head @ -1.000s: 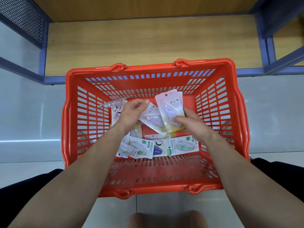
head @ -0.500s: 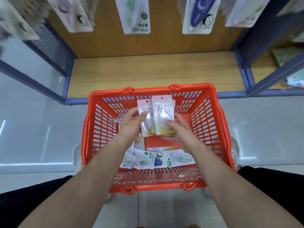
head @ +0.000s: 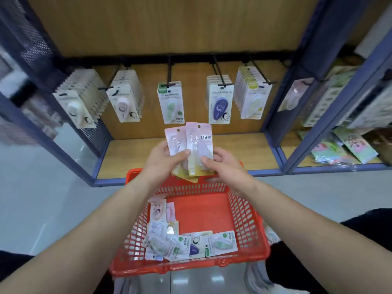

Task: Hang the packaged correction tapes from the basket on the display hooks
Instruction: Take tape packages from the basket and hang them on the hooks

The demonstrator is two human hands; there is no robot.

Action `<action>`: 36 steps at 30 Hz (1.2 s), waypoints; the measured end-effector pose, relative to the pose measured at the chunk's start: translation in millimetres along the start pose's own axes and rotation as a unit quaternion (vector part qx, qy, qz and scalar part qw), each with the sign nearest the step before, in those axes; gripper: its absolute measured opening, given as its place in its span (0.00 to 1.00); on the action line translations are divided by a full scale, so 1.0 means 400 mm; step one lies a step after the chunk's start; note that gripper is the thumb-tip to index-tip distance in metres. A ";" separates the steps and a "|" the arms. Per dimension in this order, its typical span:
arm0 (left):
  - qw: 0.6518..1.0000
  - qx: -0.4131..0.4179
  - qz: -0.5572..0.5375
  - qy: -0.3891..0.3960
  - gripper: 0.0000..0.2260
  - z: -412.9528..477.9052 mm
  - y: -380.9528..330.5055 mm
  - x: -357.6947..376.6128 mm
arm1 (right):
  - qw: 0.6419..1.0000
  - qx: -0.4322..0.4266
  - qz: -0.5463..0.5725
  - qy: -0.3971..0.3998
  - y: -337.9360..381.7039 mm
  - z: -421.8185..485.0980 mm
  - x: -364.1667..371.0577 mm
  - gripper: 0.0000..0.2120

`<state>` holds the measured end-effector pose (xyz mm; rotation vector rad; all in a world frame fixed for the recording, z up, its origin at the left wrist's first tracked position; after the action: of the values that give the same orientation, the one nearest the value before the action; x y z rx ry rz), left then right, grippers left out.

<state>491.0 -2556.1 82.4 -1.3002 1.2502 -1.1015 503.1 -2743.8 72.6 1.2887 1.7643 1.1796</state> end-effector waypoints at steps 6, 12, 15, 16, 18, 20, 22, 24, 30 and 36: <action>0.998 0.046 0.021 0.038 0.20 -0.025 -0.156 0.004 | 0.999 -0.038 0.008 -0.001 0.154 -0.090 -0.031 0.15; 0.997 0.057 0.005 0.055 0.26 -0.048 -0.191 0.014 | 0.998 -0.045 0.046 -0.010 0.170 -0.135 -0.037 0.12; 0.998 0.063 -0.008 0.031 0.23 -0.020 -0.189 0.027 | 0.994 -0.041 0.086 -0.052 0.166 -0.119 -0.047 0.14; 0.998 0.062 -0.012 0.025 0.19 -0.008 -0.190 0.033 | 0.993 -0.041 0.095 -0.060 0.171 -0.112 -0.058 0.13; 0.998 0.055 -0.012 0.020 0.15 0.017 -0.194 0.049 | 0.992 -0.045 0.090 -0.074 0.189 -0.097 -0.099 0.11; 0.999 0.041 -0.008 0.024 0.15 0.044 -0.195 0.070 | 0.992 -0.047 0.059 -0.099 0.200 -0.078 -0.166 0.10; 0.999 0.032 -0.005 0.032 0.16 0.074 -0.192 0.099 | 0.989 -0.037 0.027 -0.143 0.194 -0.052 -0.257 0.09; 0.998 0.030 -0.001 0.049 0.17 0.103 -0.188 0.139 | 0.981 -0.021 0.007 -0.194 0.176 -0.028 -0.355 0.08; 0.996 0.023 -0.002 0.087 0.20 0.172 -0.151 0.260 | 0.946 0.004 0.069 -0.316 0.146 0.035 -0.575 0.10; 0.994 0.018 0.011 0.105 0.17 0.202 -0.117 0.326 | 0.940 -0.021 0.116 -0.321 0.148 0.094 -0.649 0.09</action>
<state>583.7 -2682.2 117.9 -1.1634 1.3889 -1.2635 637.9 -2973.5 111.1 1.6523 1.1266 0.7727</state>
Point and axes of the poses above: each hand's wrist, its own z-axis towards the middle knuckle, its own x-axis out of the palm, y = z × x, the point moved 1 cm from there along z, towards the middle knuckle, and after that the axes turned 5 degrees about x, right-handed, at the moved point
